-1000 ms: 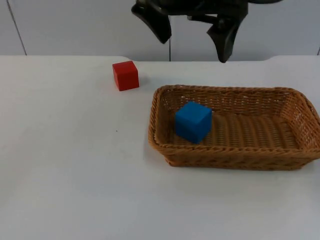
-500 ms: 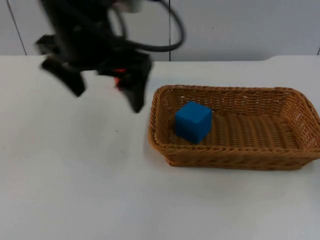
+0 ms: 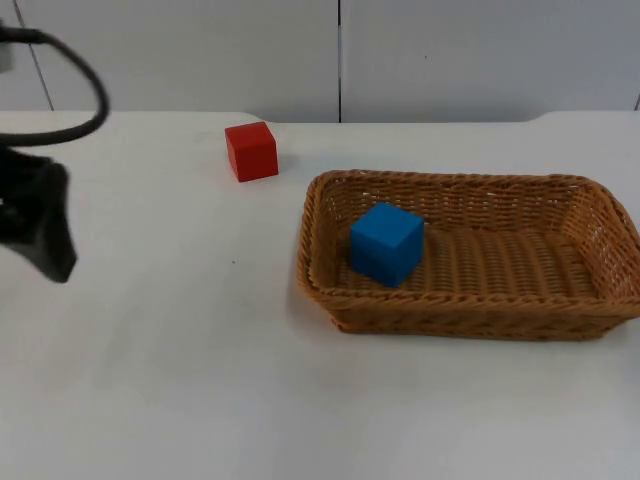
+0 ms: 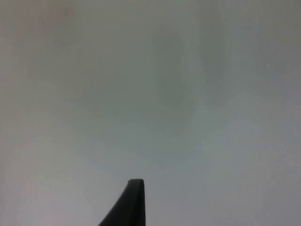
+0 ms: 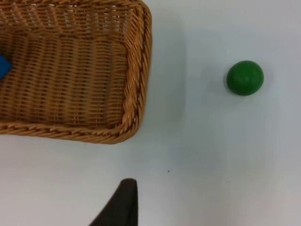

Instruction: Place all geometric objects except the red cube into the basket.

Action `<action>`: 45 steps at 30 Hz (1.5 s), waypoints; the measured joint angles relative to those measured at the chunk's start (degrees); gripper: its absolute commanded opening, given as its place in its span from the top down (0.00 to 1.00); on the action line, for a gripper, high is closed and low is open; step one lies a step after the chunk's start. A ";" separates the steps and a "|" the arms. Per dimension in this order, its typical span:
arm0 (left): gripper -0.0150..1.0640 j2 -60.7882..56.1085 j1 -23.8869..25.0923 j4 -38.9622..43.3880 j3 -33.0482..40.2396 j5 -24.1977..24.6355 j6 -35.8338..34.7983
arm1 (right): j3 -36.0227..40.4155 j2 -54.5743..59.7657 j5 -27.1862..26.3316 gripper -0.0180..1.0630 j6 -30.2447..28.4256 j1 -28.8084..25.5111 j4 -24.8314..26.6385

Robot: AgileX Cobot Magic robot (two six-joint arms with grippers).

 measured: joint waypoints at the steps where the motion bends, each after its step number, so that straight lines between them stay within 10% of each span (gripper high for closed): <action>1: 0.04 -1.72 0.65 0.00 1.72 -0.83 0.00 | 0.00 0.00 0.00 0.01 0.00 0.00 0.00; 28: 0.04 -16.08 2.05 0.60 8.80 -3.97 -4.42 | -0.51 2.03 2.26 0.01 0.22 -0.55 -0.52; 45: 0.04 -16.08 2.05 0.79 8.80 -3.98 -5.60 | -12.00 34.24 0.10 0.01 -8.96 -14.78 1.18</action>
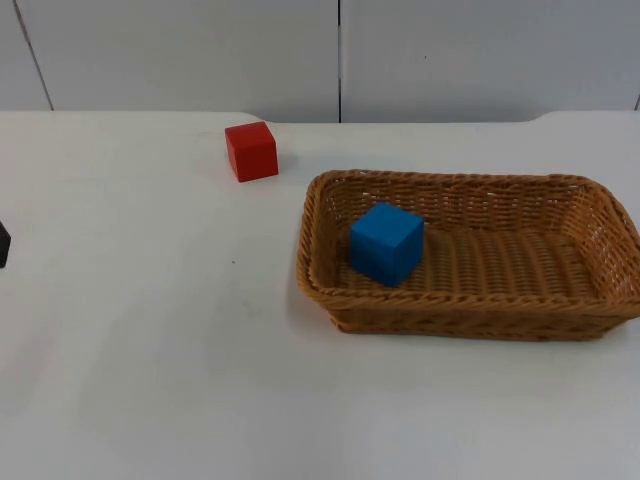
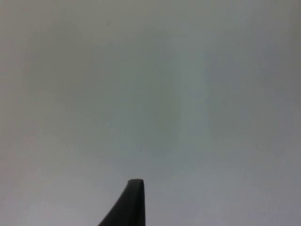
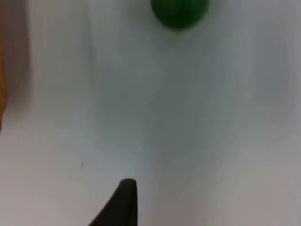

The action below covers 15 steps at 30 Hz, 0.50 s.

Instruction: Place all geometric objects except the red cube into the basket.

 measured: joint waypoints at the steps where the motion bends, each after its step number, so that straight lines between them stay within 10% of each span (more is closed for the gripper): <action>1: 0.04 0.00 0.00 -0.13 0.00 0.00 0.00 | -1.64 2.21 -2.26 0.01 -1.78 0.00 0.13; 15: 0.04 0.00 0.00 -0.24 0.00 -0.71 0.00 | -15.02 25.88 -13.13 0.01 -15.70 0.00 9.19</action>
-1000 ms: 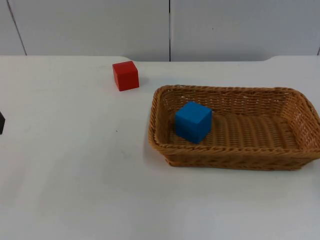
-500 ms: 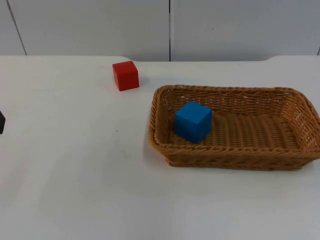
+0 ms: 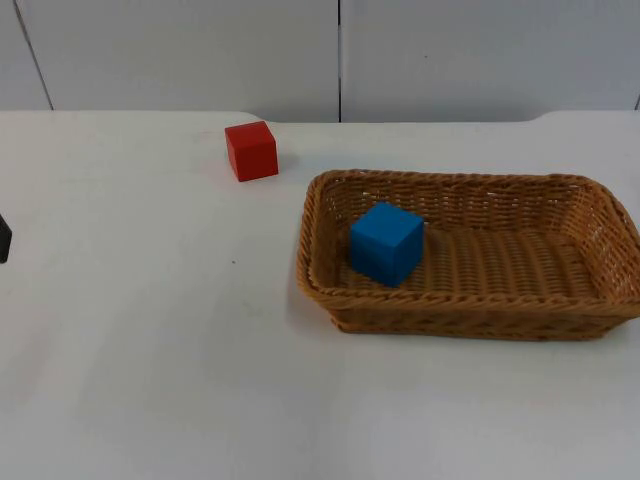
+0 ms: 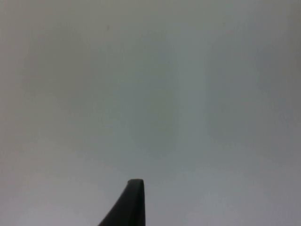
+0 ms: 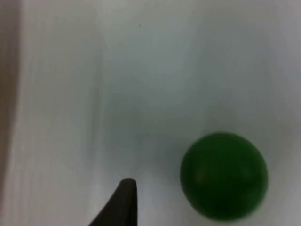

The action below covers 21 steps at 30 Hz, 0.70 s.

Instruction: Place all geometric objects except the red cube into the basket.

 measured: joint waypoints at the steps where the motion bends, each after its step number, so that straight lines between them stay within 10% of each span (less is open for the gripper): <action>1: 0.04 0.00 0.00 0.00 0.00 0.00 0.00 | 0.00 0.00 0.00 0.01 0.00 0.00 0.00; 14: 0.04 0.00 0.00 -0.12 0.00 -0.09 0.00 | -0.33 7.26 -5.79 0.23 -1.63 0.00 1.32; 21: 0.04 0.00 0.00 -0.12 0.00 -0.09 0.00 | -0.33 6.21 -5.87 0.94 -2.36 0.00 2.30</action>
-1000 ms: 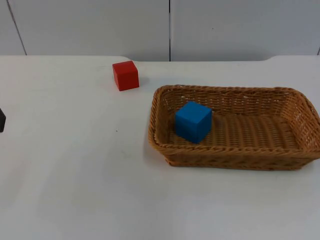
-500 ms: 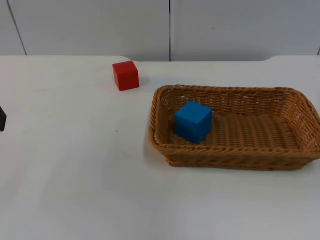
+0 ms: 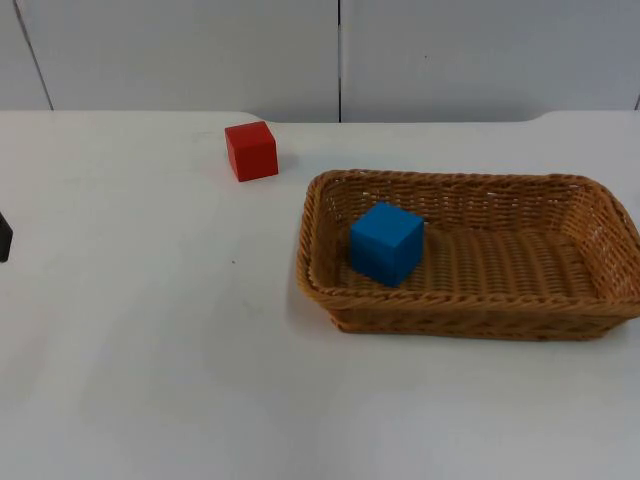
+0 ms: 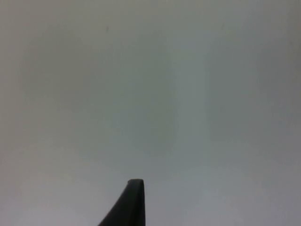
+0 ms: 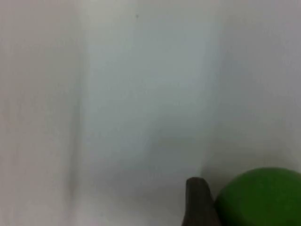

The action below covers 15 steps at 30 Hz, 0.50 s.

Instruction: Place all geometric objects except the red cube into the basket.

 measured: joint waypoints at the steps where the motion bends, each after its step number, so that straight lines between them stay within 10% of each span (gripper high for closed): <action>1: 0.04 0.00 0.00 0.00 0.00 0.00 0.00 | 0.00 -0.81 0.37 0.98 -0.11 0.00 0.00; 15: 0.04 0.00 0.00 0.00 0.00 0.10 0.00 | 0.00 -20.45 16.92 0.99 -2.65 0.00 0.23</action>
